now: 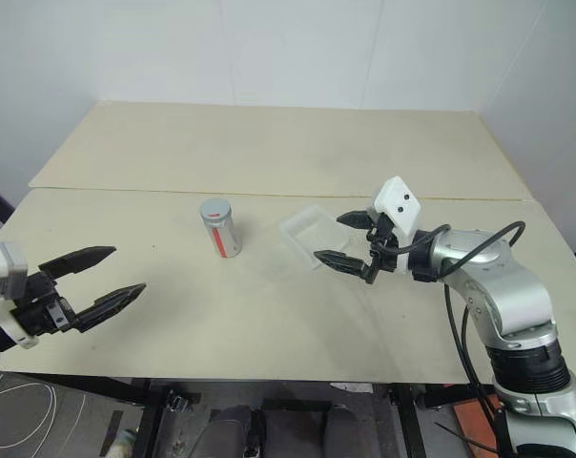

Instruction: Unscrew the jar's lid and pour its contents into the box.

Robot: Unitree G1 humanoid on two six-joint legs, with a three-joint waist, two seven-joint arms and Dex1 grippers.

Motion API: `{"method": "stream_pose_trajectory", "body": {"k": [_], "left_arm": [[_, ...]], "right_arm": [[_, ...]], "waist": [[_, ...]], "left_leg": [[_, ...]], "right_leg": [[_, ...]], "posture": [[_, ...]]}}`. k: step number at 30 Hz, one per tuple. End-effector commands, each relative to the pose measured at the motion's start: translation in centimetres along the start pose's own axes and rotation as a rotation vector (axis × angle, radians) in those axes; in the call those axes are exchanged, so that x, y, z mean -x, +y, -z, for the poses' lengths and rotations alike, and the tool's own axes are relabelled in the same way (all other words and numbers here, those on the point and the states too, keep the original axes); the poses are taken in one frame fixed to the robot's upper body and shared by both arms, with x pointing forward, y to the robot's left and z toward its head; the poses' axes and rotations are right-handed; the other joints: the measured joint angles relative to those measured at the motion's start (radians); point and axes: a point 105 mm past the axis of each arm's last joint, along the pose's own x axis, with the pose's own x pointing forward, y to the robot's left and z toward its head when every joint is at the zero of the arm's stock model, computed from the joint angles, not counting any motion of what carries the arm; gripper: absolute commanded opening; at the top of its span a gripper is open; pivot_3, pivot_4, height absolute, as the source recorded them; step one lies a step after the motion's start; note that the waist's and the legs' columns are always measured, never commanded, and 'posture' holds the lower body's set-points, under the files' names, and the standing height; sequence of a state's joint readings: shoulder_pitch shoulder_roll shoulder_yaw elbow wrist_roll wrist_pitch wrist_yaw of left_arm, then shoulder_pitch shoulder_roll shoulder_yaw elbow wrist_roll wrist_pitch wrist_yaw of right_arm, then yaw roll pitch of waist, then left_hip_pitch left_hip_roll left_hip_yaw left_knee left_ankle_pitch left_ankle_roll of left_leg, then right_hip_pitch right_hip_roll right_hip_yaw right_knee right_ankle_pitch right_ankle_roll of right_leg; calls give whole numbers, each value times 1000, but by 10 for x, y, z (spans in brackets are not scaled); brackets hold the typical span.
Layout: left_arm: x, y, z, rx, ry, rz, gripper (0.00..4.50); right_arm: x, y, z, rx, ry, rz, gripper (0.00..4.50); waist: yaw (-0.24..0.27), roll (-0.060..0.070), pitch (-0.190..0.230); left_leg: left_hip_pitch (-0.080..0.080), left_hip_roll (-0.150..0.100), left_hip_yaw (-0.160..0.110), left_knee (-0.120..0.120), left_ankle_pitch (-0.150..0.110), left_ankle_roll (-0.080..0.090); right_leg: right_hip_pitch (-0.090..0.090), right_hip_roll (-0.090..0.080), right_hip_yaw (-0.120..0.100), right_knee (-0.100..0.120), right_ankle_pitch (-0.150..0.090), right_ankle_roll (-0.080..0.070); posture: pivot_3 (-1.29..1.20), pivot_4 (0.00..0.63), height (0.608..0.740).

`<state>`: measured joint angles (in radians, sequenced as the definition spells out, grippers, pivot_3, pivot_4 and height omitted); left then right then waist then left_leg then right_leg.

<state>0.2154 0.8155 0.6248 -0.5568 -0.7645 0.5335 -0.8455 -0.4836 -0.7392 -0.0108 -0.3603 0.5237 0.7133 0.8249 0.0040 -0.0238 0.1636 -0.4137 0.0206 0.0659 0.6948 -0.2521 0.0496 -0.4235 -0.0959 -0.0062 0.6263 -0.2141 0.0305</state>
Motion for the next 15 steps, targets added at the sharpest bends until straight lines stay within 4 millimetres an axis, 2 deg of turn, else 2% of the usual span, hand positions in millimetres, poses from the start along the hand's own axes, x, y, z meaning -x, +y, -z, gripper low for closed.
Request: {"method": "stream_pose_trajectory", "body": {"k": [1,3,7,9,12,15], "left_arm": [[-6,0,-9,-32,-29,1,4482],[-10,3,-6,-27,-36,-8,4482],[-21,1,-1,-28,-30,-4,4482],[-29,3,3,-31,-31,-33,4482],[-46,7,10,-18,-44,-102,4482],[-66,0,15,7,-70,-116,4482]], "right_arm": [[3,-1,-5,26,-8,32,4500],[0,-2,-4,31,3,29,4500],[1,-4,-19,33,-30,4,4500],[3,-6,-20,53,-25,6,4500],[6,-8,-25,76,-28,10,4500],[11,-8,-29,88,-32,2,4500]], "waist": [[0,0,0],[0,0,0],[-2,0,0],[-2,0,0],[3,0,0],[7,0,0]], "left_leg": [[0,0,0,0,0,0],[0,0,0,0,0,0],[0,-1,0,0,0,0],[0,-1,0,0,0,0],[0,-1,0,0,0,0],[0,-2,0,0,0,0]], "right_leg": [[0,0,0,0,0,0],[0,0,0,0,0,0],[0,0,0,0,0,0],[0,1,0,0,0,0],[0,0,0,0,0,0],[0,0,0,0,0,0]], "posture": [[0,150,740],[0,150,740],[0,150,740],[0,150,740],[0,150,740],[0,150,740]]}}
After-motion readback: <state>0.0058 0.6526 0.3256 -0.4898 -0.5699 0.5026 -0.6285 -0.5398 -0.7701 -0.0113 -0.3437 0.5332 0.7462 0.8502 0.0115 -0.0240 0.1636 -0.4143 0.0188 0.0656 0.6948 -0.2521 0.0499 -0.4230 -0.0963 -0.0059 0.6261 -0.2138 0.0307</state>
